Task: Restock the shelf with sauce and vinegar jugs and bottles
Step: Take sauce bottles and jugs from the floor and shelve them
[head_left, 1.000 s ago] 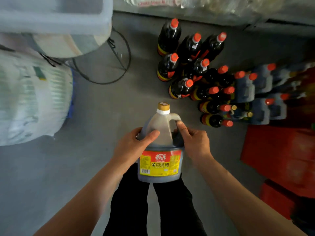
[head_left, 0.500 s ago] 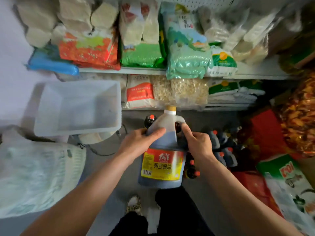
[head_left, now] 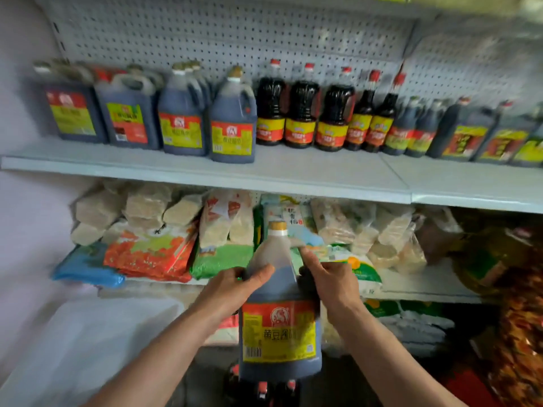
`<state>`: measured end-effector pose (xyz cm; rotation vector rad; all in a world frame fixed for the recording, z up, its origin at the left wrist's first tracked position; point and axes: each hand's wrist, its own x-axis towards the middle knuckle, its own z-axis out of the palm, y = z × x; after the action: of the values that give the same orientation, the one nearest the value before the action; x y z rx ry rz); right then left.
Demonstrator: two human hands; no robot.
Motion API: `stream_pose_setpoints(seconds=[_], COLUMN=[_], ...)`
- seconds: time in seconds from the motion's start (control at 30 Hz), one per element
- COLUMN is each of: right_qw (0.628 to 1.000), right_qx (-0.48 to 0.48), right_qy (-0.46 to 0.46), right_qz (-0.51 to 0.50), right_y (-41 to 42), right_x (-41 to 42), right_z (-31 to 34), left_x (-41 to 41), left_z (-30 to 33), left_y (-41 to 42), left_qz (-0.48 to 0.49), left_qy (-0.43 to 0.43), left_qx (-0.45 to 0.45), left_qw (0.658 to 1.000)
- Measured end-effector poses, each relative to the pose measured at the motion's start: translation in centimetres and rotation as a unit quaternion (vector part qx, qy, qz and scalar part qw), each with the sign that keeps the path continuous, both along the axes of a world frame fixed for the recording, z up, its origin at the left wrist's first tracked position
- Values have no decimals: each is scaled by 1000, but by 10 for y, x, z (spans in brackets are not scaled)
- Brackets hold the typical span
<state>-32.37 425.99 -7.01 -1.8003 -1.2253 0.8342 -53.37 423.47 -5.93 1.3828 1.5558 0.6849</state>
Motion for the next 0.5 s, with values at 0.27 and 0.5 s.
stream_pose_setpoints(seconds=[0.27, 0.5], right_qw=[994, 978], right_qx=[96, 187], right_qy=[43, 91], right_qz=[13, 9], right_y=[105, 195], right_x=[-28, -75], right_z=[97, 155], left_x=[-24, -71], left_z=[90, 148], left_y=[90, 190], left_qz=[15, -2], left_qy=[-78, -90], left_qx=[122, 172], left_qw=[989, 981])
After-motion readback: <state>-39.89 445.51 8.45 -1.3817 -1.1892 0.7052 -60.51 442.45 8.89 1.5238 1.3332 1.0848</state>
